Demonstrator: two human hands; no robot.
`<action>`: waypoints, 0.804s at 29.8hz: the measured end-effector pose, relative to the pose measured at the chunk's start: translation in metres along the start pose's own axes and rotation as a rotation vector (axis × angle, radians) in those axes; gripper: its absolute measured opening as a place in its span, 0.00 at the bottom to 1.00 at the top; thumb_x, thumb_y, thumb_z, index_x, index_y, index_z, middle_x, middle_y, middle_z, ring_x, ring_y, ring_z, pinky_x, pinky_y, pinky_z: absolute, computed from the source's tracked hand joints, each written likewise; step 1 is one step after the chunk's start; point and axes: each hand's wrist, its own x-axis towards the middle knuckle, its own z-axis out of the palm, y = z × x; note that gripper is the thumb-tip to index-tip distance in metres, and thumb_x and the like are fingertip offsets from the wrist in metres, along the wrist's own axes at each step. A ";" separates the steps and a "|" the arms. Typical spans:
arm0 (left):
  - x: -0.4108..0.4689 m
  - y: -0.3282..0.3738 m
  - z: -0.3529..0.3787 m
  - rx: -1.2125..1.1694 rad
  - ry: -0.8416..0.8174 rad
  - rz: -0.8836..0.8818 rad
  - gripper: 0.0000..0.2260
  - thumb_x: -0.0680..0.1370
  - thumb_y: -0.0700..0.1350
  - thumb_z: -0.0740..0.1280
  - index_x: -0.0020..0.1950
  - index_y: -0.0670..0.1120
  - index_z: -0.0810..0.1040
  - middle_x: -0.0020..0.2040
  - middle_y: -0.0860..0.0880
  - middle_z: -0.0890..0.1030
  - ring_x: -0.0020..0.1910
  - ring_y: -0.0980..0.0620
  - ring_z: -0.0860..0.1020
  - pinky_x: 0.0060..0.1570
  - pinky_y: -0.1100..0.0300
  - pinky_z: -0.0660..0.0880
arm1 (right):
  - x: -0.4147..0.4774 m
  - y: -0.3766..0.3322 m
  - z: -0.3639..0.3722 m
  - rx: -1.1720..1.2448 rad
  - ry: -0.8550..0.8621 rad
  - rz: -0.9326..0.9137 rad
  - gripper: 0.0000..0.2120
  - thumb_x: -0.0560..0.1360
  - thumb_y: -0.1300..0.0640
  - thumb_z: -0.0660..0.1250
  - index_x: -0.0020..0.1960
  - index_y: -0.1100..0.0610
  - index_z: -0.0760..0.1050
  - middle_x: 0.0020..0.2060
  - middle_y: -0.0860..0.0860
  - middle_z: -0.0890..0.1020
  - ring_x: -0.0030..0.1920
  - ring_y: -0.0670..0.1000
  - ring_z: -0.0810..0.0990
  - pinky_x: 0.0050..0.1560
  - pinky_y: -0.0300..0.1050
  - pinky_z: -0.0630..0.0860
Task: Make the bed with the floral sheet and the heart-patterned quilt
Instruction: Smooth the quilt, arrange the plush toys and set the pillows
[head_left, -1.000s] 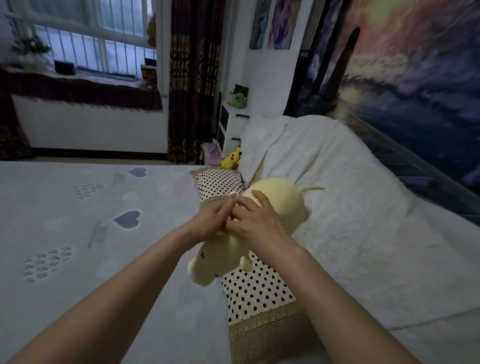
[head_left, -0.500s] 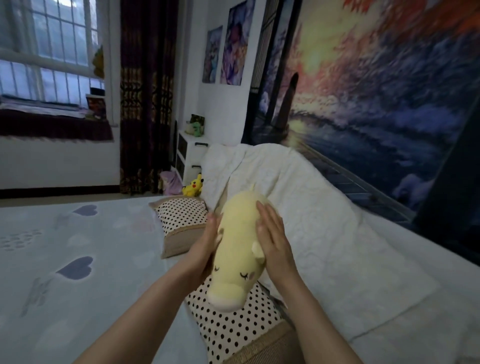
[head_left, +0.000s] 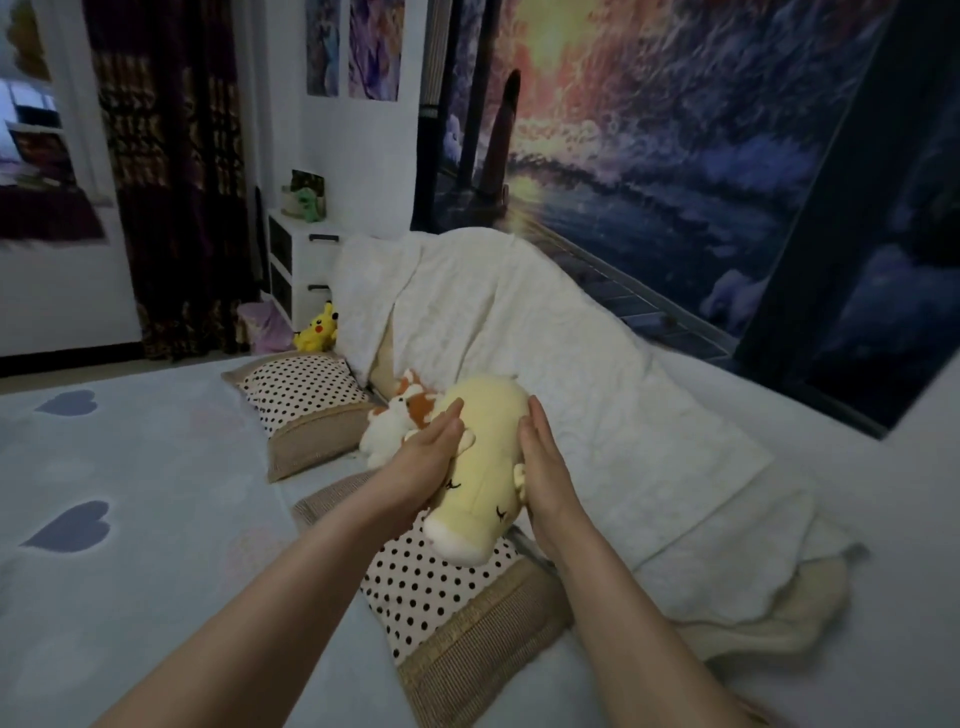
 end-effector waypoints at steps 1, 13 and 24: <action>0.000 -0.002 0.005 -0.003 -0.011 -0.004 0.20 0.84 0.54 0.55 0.77 0.58 0.61 0.78 0.51 0.61 0.75 0.50 0.64 0.73 0.45 0.63 | -0.001 0.004 -0.006 -0.003 0.025 -0.007 0.23 0.84 0.46 0.53 0.78 0.40 0.53 0.76 0.41 0.60 0.72 0.44 0.64 0.73 0.48 0.64; 0.015 -0.052 0.088 0.023 -0.336 -0.083 0.22 0.85 0.46 0.55 0.79 0.58 0.56 0.79 0.56 0.56 0.75 0.57 0.59 0.75 0.54 0.59 | -0.039 0.067 -0.084 -0.015 0.339 0.059 0.22 0.78 0.41 0.57 0.70 0.26 0.59 0.76 0.40 0.62 0.73 0.46 0.65 0.72 0.57 0.66; 0.059 -0.170 0.168 0.124 -0.550 -0.335 0.29 0.82 0.41 0.61 0.79 0.60 0.54 0.80 0.52 0.54 0.74 0.51 0.63 0.66 0.61 0.68 | -0.068 0.171 -0.156 -0.140 0.551 0.278 0.22 0.83 0.46 0.55 0.75 0.33 0.53 0.74 0.41 0.60 0.70 0.45 0.64 0.68 0.46 0.65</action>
